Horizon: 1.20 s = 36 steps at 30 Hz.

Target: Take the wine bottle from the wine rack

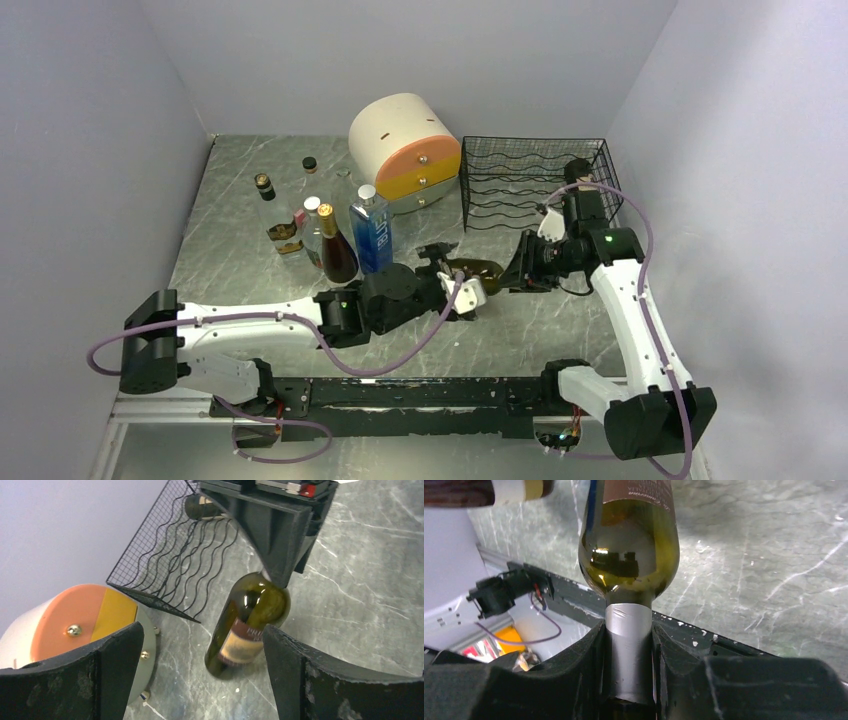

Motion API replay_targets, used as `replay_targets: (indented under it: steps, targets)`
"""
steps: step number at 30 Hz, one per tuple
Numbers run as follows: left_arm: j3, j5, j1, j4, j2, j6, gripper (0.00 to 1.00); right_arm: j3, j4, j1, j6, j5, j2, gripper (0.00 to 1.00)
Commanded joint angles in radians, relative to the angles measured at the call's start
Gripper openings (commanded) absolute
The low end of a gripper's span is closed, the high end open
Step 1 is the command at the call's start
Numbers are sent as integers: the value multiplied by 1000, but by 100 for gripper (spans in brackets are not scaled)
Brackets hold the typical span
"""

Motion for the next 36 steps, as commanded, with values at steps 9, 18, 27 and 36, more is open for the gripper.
replay_targets:
  steps: [9, 18, 27, 36]
  targets:
    - [-41, 309, -22, 23, 39, -21, 98, 63, 2, 148, -36, -69, -18, 0]
    - [24, 343, -22, 3, 127, -74, 96, 92, 2, 251, -40, -57, -47, 0]
    - [94, 261, -22, 28, 226, -131, 89, 71, 17, 295, -30, -26, -108, 0]
    - [36, 181, -21, 134, 219, -210, 55, 64, 17, 312, -22, -15, -138, 0]
